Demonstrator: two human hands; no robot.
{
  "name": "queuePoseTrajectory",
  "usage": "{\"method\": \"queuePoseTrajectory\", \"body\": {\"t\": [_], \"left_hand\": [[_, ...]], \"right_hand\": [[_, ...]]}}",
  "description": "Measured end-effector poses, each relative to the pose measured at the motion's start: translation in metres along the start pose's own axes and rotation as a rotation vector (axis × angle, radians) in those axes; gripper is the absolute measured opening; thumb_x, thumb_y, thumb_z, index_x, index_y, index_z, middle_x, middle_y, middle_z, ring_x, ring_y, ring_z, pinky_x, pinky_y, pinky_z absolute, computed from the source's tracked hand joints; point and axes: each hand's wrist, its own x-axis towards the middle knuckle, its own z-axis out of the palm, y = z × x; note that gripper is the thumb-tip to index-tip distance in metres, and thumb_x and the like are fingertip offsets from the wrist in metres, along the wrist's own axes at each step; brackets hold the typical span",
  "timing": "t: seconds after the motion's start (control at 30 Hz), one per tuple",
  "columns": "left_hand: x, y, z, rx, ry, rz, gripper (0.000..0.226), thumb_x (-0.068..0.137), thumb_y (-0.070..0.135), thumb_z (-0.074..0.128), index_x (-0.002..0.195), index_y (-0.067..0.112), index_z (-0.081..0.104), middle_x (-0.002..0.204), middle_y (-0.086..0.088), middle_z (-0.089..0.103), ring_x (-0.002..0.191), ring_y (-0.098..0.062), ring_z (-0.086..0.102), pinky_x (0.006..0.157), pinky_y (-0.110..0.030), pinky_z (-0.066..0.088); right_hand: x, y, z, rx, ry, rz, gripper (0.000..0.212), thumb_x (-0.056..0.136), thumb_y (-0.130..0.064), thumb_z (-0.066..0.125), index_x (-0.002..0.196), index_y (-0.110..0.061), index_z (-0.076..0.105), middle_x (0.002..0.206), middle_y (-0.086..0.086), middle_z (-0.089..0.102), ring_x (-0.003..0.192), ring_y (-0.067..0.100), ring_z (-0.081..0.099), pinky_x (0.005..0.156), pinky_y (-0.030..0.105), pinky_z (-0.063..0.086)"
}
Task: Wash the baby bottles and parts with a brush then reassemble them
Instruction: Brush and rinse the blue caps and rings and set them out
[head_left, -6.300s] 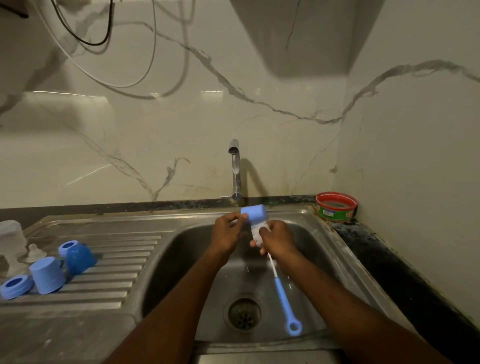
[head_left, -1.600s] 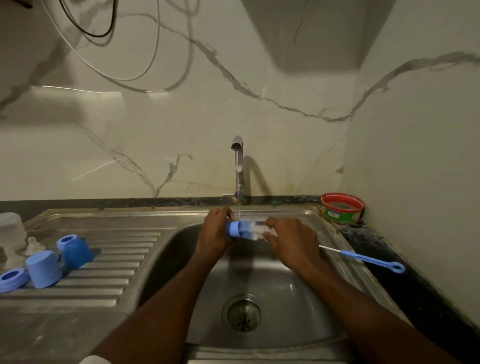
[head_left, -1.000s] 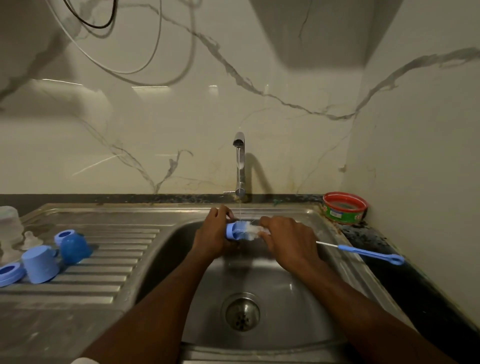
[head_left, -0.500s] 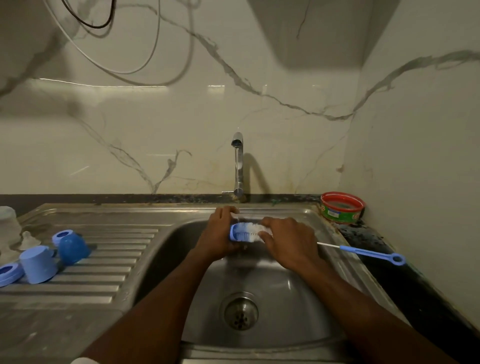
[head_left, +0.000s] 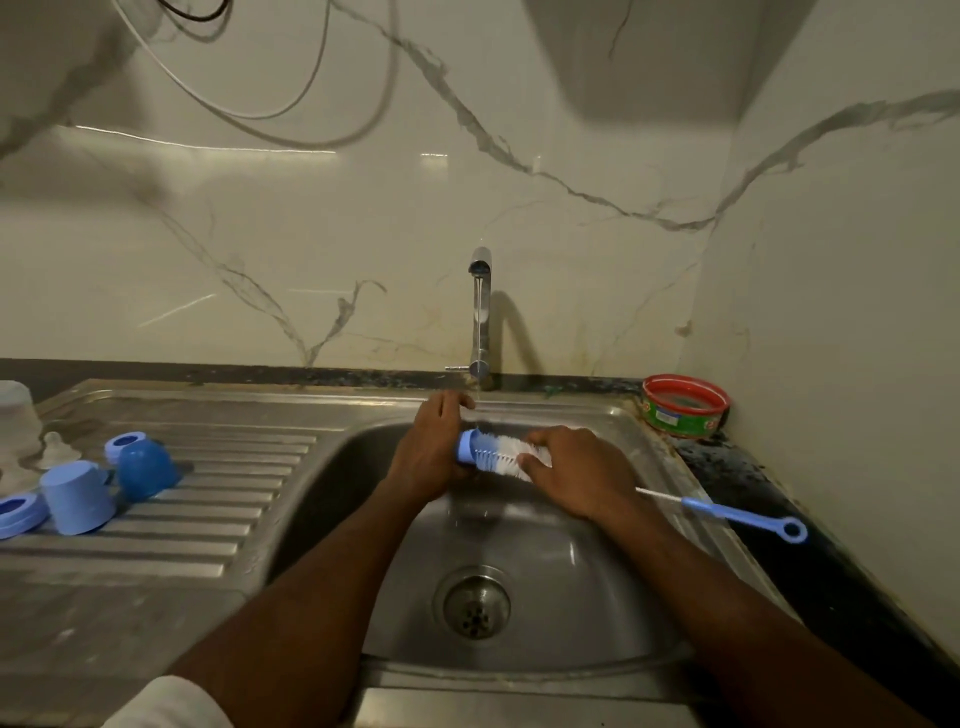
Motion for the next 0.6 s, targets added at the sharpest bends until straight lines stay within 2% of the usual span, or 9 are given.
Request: {"method": "queuePoseTrajectory", "body": {"t": [0.1,0.17,0.23,0.3,0.37,0.4,0.5,0.6], "left_hand": [[-0.002,0.0,0.007,-0.163,-0.256,0.011,0.089,0.073,0.045,0.087,0.146,0.025,0.039,0.149,-0.001,0.041,0.132,-0.017,0.043,0.111,-0.039,0.043],[-0.002,0.005,0.01,-0.254,-0.381,0.047,0.082,0.081,0.038,0.082,0.148,0.027,0.038,0.151,0.001,0.042,0.135,-0.015,0.043,0.115,-0.034,0.038],[-0.001,0.009,0.009,-0.202,-0.322,0.096,0.062,0.088,0.026,0.076,0.142,0.022,0.047,0.144,0.0,0.05,0.129,-0.015,0.049,0.108,-0.027,0.038],[0.002,0.008,0.001,-0.109,-0.159,0.118,0.043,0.084,0.022,0.079,0.122,0.024,0.058,0.123,0.002,0.06,0.112,-0.015,0.058,0.093,-0.025,0.046],[0.004,0.004,-0.006,-0.025,-0.057,0.117,0.046,0.074,0.03,0.086,0.106,0.028,0.053,0.111,0.007,0.056,0.098,-0.012,0.056,0.082,-0.026,0.049],[0.004,0.002,-0.008,0.026,-0.04,0.102,0.053,0.069,0.035,0.088,0.105,0.028,0.05,0.111,0.007,0.054,0.096,-0.01,0.053,0.08,-0.028,0.05],[-0.002,0.003,-0.002,0.047,-0.155,0.02,0.075,0.066,0.04,0.09,0.125,0.029,0.046,0.128,0.005,0.046,0.11,-0.011,0.047,0.092,-0.032,0.049],[-0.007,0.008,0.003,-0.081,-0.396,0.058,0.081,0.078,0.034,0.085,0.146,0.025,0.041,0.147,0.001,0.041,0.133,-0.015,0.04,0.114,-0.037,0.038]], "right_hand": [[0.0,0.0,-0.004,-0.129,0.143,-0.035,0.032,0.101,-0.048,0.051,0.131,-0.036,0.055,0.106,-0.003,0.068,0.09,0.017,0.063,0.073,0.031,0.045],[0.0,0.004,-0.007,-0.159,0.184,0.034,0.027,0.099,-0.044,0.055,0.125,-0.033,0.056,0.101,-0.003,0.067,0.086,0.019,0.063,0.068,0.031,0.043],[0.0,0.011,-0.006,-0.172,0.187,0.107,0.029,0.098,-0.047,0.055,0.124,-0.034,0.058,0.104,-0.002,0.069,0.091,0.02,0.064,0.07,0.032,0.044],[0.001,0.015,-0.001,-0.108,0.106,0.145,0.034,0.098,-0.051,0.053,0.128,-0.035,0.06,0.111,-0.002,0.069,0.1,0.02,0.064,0.081,0.035,0.049],[0.002,0.015,0.001,-0.021,-0.019,0.082,0.038,0.1,-0.049,0.053,0.134,-0.034,0.059,0.121,0.0,0.068,0.108,0.021,0.062,0.092,0.038,0.05],[0.003,0.013,0.001,-0.006,-0.056,0.022,0.04,0.1,-0.049,0.052,0.136,-0.034,0.058,0.124,0.0,0.067,0.11,0.021,0.062,0.094,0.039,0.05],[0.006,0.009,0.0,-0.079,0.019,-0.118,0.038,0.099,-0.055,0.049,0.134,-0.041,0.055,0.116,-0.004,0.068,0.099,0.017,0.062,0.087,0.034,0.049],[0.005,0.007,-0.002,-0.128,0.079,-0.076,0.027,0.1,-0.05,0.052,0.124,-0.037,0.055,0.106,-0.003,0.068,0.09,0.018,0.062,0.082,0.033,0.05]]}}
